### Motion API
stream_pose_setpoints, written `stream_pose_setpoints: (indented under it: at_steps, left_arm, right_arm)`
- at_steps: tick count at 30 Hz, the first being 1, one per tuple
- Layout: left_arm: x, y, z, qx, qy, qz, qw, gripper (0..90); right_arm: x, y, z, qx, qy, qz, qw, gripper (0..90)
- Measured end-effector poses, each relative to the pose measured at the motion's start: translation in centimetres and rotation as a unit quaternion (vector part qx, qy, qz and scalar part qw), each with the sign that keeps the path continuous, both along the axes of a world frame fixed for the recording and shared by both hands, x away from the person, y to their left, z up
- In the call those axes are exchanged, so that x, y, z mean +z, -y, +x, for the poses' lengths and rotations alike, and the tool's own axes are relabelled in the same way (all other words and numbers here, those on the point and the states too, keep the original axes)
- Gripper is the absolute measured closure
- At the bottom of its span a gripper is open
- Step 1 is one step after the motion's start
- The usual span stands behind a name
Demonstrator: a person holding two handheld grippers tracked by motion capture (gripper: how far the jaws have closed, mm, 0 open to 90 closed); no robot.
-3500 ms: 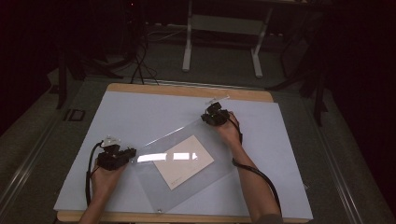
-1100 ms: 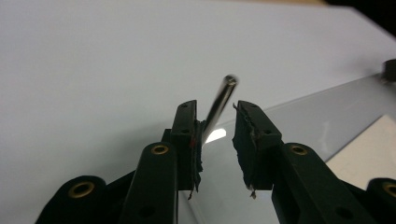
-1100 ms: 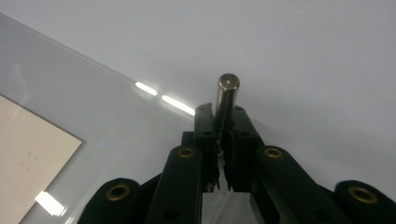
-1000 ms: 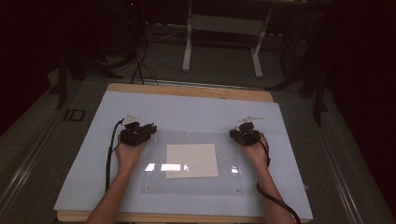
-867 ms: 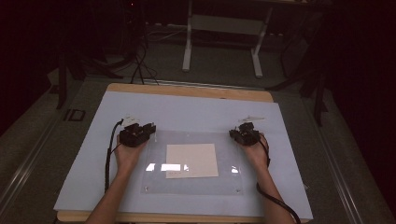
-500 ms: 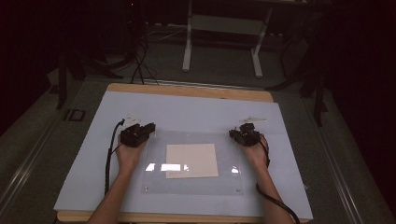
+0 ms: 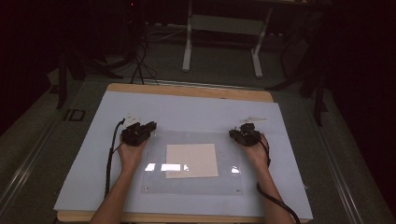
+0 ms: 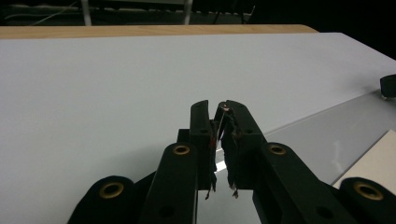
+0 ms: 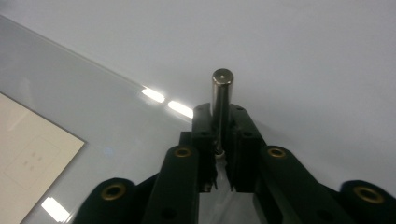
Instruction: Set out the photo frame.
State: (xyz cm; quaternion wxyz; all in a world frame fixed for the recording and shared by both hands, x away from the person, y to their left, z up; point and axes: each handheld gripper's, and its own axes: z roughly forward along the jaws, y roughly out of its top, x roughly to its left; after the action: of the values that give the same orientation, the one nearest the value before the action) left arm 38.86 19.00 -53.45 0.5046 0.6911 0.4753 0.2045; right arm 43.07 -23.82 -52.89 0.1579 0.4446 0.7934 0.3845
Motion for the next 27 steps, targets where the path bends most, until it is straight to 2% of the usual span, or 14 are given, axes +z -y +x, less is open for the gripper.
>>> stream_pose_setpoints:
  at_steps: [4, 8, 10, 12, 15, 18, 27]
  left_arm:
    - [0.0, 0.0, 0.0, 0.002, -0.004, -0.006, 1.0, 82.5]
    - [0.0, 0.0, 0.1, 0.002, -0.008, -0.009, 0.9999, 82.3]
    - [0.1, 0.0, 0.1, 0.002, -0.01, -0.009, 0.9999, 82.3]
    - [0.3, 0.0, 0.2, 0.001, -0.015, -0.002, 0.9999, 82.4]
    - [0.5, 0.0, 0.3, -0.003, -0.02, 0.004, 0.9998, 82.6]
    - [0.5, -0.1, 0.4, -0.005, -0.024, 0.003, 0.9997, 82.6]
    - [0.8, -0.4, 0.7, -0.015, -0.037, 0.001, 0.9992, 82.3]
  right_arm:
    - [0.6, 0.7, -0.2, 0.0, 0.024, 0.032, 0.9992, 72.4]
    - [1.3, 0.9, -0.5, 0.005, 0.056, 0.031, 0.9979, 74.3]
    - [1.3, 0.9, -0.6, 0.006, 0.062, 0.031, 0.9976, 76.2]
    - [1.2, 0.7, -0.6, 0.013, 0.066, 0.032, 0.9972, 82.4]
    - [1.2, 0.5, -0.8, 0.011, 0.074, 0.027, 0.9968, 84.3]
    - [1.0, 0.6, -0.8, 0.012, 0.076, 0.032, 0.9966, 84.4]
    - [1.2, 1.0, -0.2, 0.024, 0.048, 0.05, 0.9973, 84.0]
